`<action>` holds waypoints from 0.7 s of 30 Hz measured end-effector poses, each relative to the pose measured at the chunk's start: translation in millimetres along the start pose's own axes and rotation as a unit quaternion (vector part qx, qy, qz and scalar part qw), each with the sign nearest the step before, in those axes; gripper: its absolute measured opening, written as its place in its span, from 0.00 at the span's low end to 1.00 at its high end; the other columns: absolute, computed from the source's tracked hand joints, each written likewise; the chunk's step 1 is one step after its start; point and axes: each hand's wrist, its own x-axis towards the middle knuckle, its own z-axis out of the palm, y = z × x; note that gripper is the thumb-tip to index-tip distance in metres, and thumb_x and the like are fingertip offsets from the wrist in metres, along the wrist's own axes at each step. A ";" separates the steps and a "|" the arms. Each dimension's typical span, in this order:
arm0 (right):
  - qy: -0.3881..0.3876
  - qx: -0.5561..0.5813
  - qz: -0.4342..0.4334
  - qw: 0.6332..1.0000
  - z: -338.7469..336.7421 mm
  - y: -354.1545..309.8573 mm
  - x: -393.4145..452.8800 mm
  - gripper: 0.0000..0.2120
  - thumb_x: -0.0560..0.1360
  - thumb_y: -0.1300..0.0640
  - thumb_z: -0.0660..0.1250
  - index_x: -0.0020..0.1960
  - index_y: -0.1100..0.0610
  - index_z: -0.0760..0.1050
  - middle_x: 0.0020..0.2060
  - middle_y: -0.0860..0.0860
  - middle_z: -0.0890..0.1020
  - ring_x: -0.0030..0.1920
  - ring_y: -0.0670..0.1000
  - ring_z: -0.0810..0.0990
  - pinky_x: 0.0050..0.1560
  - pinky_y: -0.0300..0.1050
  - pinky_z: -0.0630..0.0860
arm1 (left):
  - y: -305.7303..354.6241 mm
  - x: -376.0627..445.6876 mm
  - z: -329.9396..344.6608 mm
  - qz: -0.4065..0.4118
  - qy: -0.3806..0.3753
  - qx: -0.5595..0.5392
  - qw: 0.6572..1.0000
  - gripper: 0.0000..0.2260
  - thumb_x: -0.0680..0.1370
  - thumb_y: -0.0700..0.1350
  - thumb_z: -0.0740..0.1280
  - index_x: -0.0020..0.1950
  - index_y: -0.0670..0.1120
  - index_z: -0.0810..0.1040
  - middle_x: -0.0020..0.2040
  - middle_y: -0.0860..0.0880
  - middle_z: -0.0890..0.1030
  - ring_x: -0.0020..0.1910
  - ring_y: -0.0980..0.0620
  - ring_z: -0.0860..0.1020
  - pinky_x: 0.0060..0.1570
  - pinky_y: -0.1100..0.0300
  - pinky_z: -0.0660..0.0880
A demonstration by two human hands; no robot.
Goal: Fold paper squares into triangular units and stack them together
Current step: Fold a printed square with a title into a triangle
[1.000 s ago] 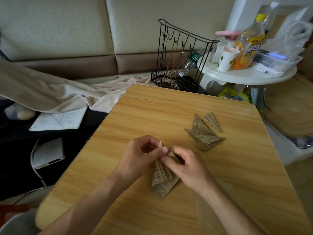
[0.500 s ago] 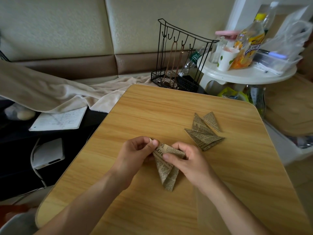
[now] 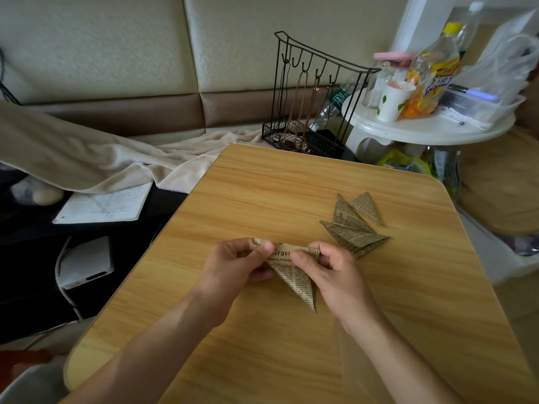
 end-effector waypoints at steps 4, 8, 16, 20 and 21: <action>0.014 -0.019 -0.020 1.000 0.6 2.2 1.1 0.10 0.76 0.46 0.73 0.46 0.53 0.82 0.37 0.65 0.82 0.36 0.56 0.78 0.37 0.59 0.73 | 2.2 1.4 1.1 0.003 0.025 -0.022 0.999 0.17 0.72 0.44 0.76 0.55 0.33 0.83 0.51 0.37 0.86 0.51 0.45 0.86 0.50 0.58 0.83; 0.017 -0.038 -0.022 0.999 0.5 4.6 1.8 0.06 0.80 0.49 0.71 0.47 0.50 0.81 0.38 0.68 0.80 0.36 0.58 0.75 0.39 0.66 0.73 | 2.8 3.4 2.6 0.006 0.041 -0.023 0.999 0.19 0.70 0.45 0.77 0.55 0.33 0.83 0.50 0.38 0.86 0.49 0.45 0.86 0.49 0.59 0.83; 0.016 -0.029 -0.022 0.999 1.6 4.8 0.8 0.05 0.81 0.53 0.70 0.47 0.52 0.81 0.38 0.70 0.79 0.35 0.58 0.73 0.38 0.67 0.72 | 1.5 2.9 2.2 0.019 0.062 -0.039 0.997 0.16 0.71 0.45 0.76 0.52 0.35 0.83 0.47 0.38 0.86 0.45 0.48 0.85 0.46 0.59 0.83; 0.017 -0.015 -0.026 0.999 0.3 3.2 0.8 0.06 0.82 0.55 0.70 0.47 0.54 0.82 0.40 0.65 0.81 0.39 0.54 0.76 0.41 0.59 0.74 | 2.5 2.5 2.7 0.026 0.072 -0.034 0.996 0.14 0.71 0.45 0.76 0.50 0.36 0.84 0.48 0.37 0.86 0.45 0.47 0.85 0.44 0.61 0.82; 0.017 -0.010 -0.030 0.999 -0.3 3.1 1.0 0.07 0.82 0.56 0.69 0.47 0.54 0.82 0.40 0.61 0.83 0.40 0.52 0.78 0.42 0.53 0.75 | 2.9 2.4 2.5 0.028 0.073 -0.033 0.996 0.14 0.70 0.45 0.76 0.49 0.37 0.84 0.48 0.37 0.86 0.45 0.48 0.85 0.44 0.61 0.82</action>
